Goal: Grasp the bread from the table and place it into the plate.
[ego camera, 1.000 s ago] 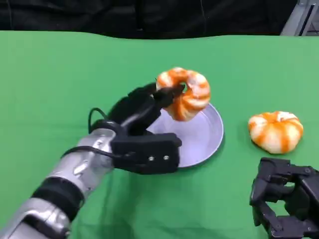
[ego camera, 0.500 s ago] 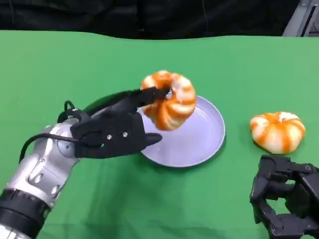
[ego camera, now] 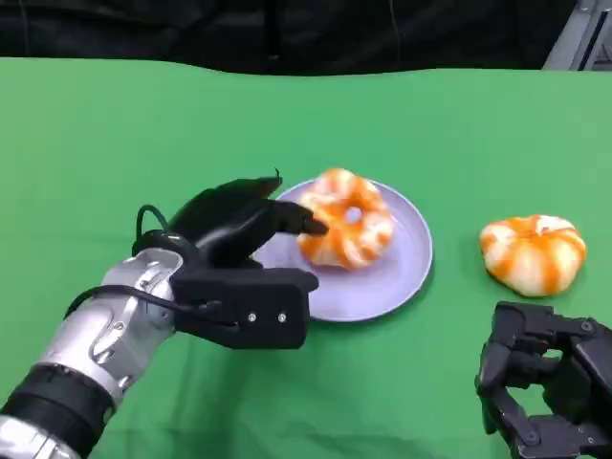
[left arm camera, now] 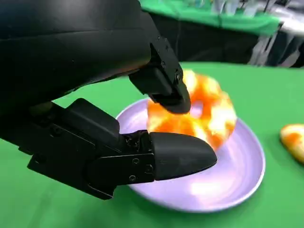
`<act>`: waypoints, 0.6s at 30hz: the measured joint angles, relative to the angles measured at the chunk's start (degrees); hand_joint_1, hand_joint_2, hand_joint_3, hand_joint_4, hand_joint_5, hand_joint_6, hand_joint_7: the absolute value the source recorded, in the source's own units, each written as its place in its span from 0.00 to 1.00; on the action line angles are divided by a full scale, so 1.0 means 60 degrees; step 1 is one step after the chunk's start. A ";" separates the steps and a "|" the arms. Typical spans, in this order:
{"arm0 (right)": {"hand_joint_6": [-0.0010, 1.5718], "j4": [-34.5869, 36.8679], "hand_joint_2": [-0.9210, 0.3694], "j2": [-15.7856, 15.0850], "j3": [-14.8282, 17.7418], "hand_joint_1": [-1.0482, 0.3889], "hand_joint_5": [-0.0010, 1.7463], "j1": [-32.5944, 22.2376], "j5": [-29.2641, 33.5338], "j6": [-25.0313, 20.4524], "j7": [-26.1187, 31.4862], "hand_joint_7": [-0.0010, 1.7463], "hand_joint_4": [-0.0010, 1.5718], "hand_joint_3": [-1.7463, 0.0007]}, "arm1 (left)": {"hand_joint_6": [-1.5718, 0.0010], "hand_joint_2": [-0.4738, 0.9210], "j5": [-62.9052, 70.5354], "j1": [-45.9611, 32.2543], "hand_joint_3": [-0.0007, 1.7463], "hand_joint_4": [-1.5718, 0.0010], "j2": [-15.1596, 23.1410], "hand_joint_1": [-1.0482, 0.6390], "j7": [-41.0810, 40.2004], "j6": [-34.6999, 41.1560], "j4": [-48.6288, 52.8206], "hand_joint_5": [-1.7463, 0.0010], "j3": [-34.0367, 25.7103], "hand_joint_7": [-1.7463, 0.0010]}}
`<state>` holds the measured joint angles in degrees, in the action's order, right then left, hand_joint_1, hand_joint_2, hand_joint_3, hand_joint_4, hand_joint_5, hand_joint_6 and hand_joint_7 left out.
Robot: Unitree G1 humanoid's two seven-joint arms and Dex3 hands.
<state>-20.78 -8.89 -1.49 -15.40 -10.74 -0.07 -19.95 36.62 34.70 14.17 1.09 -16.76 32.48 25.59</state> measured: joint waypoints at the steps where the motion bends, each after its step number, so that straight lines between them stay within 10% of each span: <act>1: 0.55 -0.0008 0.43 0.0000 -0.0004 0.68 0.99 -0.0001 0.0001 -0.0001 0.0009 0.84 0.55 0.25 | 0.86 1.00 0.0018 0.0000 0.41 0.51 -0.0015 0.00 -0.0105 -0.0088 0.0024 0.92 0.0002 0.96; 5: 0.55 -0.0070 0.43 0.0000 -0.0011 0.68 0.99 -0.0003 0.0000 -0.0001 0.0043 0.83 0.55 0.24 | 0.61 1.00 0.0211 0.0002 0.44 0.84 -0.0023 0.00 -0.0243 -0.0152 0.0096 0.99 0.0105 0.95; 10: 0.56 -0.0114 0.44 -0.0001 -0.0016 0.69 0.99 -0.0014 0.0001 -0.0047 0.0059 0.83 0.55 0.24 | 0.66 1.00 0.0235 0.0003 0.43 0.97 -0.0022 0.00 -0.0071 0.0142 0.0053 1.00 0.0160 1.00; 14: 0.56 -0.0161 0.43 0.0000 -0.0066 0.70 0.99 -0.0037 0.0022 -0.0140 0.0116 0.82 0.55 0.24 | 0.64 1.00 -0.0552 -0.0170 0.21 0.78 -0.0032 0.29 0.0519 0.0350 -0.0577 0.95 -0.0260 0.99; 18: 0.57 -0.0245 0.43 -0.0001 -0.0146 0.71 0.98 -0.0088 0.0024 -0.0241 0.0161 0.82 0.56 0.24 | 0.38 0.98 -0.3135 -0.1008 0.27 0.32 -0.0322 0.65 0.1710 0.0462 -0.1772 0.89 -0.1426 0.96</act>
<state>-22.25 -8.89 -2.37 -15.93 -10.59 -1.52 -18.98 17.81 28.65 12.24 11.35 -13.99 21.85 17.04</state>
